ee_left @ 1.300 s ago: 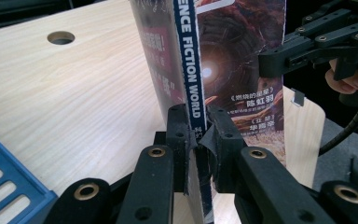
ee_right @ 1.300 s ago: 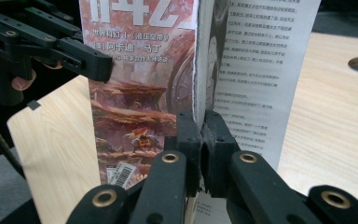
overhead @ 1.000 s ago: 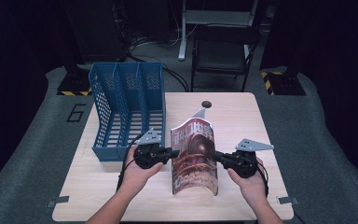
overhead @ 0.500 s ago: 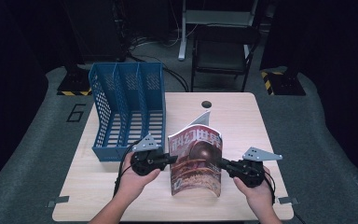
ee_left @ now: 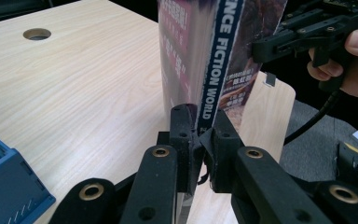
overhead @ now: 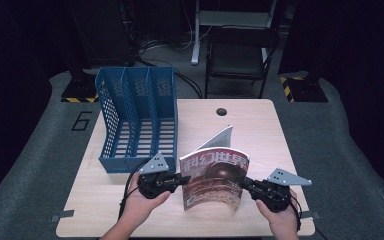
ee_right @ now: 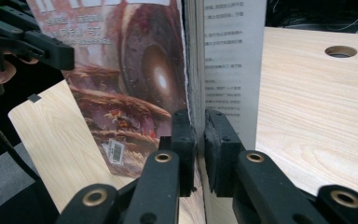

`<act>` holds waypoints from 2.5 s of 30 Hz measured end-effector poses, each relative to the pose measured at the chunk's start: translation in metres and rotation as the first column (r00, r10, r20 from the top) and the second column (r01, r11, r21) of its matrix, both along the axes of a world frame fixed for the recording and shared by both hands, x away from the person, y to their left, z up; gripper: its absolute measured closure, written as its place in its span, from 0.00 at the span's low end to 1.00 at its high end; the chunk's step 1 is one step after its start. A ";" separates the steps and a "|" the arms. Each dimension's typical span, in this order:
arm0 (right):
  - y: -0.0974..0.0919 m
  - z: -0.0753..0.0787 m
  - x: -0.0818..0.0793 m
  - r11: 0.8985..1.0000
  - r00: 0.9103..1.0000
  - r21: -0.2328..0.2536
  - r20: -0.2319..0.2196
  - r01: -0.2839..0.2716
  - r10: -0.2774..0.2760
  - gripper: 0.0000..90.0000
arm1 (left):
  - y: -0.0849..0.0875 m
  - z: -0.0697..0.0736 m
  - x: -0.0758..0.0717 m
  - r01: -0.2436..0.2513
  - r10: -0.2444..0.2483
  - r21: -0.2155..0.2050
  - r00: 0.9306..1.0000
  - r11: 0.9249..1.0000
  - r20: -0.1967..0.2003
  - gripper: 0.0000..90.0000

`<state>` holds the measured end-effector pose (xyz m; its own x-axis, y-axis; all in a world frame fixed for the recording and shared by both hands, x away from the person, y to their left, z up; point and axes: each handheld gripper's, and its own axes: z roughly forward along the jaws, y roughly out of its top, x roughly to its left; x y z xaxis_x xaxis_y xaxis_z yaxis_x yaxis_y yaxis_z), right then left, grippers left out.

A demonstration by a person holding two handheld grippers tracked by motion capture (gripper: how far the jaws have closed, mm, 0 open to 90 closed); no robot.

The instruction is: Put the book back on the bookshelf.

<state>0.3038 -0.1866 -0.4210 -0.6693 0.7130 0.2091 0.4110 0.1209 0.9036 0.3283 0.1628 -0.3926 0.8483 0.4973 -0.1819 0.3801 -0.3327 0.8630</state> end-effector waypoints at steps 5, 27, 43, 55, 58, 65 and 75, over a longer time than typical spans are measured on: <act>-0.003 -0.006 -0.001 1.000 1.000 0.012 -0.016 0.007 -0.007 0.85 | 0.000 0.000 -0.001 0.016 -0.016 0.002 1.000 1.000 0.000 0.91; 0.011 -0.061 0.022 0.986 0.976 -0.166 -0.218 -0.023 -0.014 0.85 | -0.003 0.001 -0.005 0.072 -0.072 0.011 0.997 0.997 0.009 0.91; 0.033 -0.061 0.030 0.981 0.986 -0.184 -0.144 0.052 -0.080 0.96 | -0.014 0.010 -0.011 0.101 -0.104 0.075 0.994 0.992 0.037 0.93; 0.044 -0.062 0.048 0.981 0.987 -0.174 -0.121 0.084 -0.106 0.93 | -0.011 0.008 -0.007 0.088 -0.094 0.099 0.994 0.991 0.049 0.92; 0.039 -0.063 0.049 0.985 0.984 -0.146 -0.143 0.087 -0.108 0.88 | -0.008 0.008 -0.006 0.081 -0.085 0.098 0.996 0.992 0.038 0.92; 0.033 -0.063 0.049 0.988 0.983 -0.123 -0.149 0.090 -0.108 0.78 | -0.008 0.009 -0.004 0.084 -0.085 0.082 0.996 0.993 0.014 0.86; 0.032 -0.061 0.046 0.989 0.983 -0.111 -0.150 0.093 -0.109 0.74 | -0.010 0.019 0.001 0.062 -0.062 0.084 0.998 0.995 0.002 0.83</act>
<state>0.3496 -0.1548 -0.4824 -0.5581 0.7983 0.2264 0.5602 0.1612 0.8125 0.3292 0.1525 -0.3735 0.8788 0.4568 -0.1380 0.3527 -0.4270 0.8327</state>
